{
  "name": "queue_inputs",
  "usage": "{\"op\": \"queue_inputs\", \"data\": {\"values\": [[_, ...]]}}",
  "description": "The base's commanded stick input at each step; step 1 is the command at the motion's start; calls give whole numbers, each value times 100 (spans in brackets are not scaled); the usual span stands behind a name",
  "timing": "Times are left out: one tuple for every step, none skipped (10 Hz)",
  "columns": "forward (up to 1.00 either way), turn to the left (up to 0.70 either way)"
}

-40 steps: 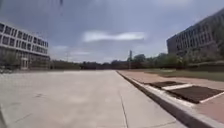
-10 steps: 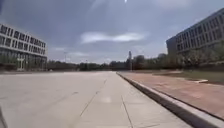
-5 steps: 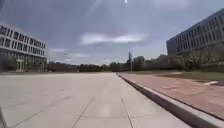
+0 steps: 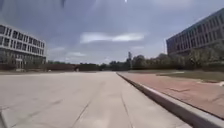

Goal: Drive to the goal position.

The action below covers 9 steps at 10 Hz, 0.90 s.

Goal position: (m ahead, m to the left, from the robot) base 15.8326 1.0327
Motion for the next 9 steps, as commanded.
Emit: {"op": "queue_inputs", "data": {"values": [[96, 0], [96, 0], [96, 0], [96, 0], [96, 0], [96, 0], [96, 0], [96, 0], [96, 0]]}}
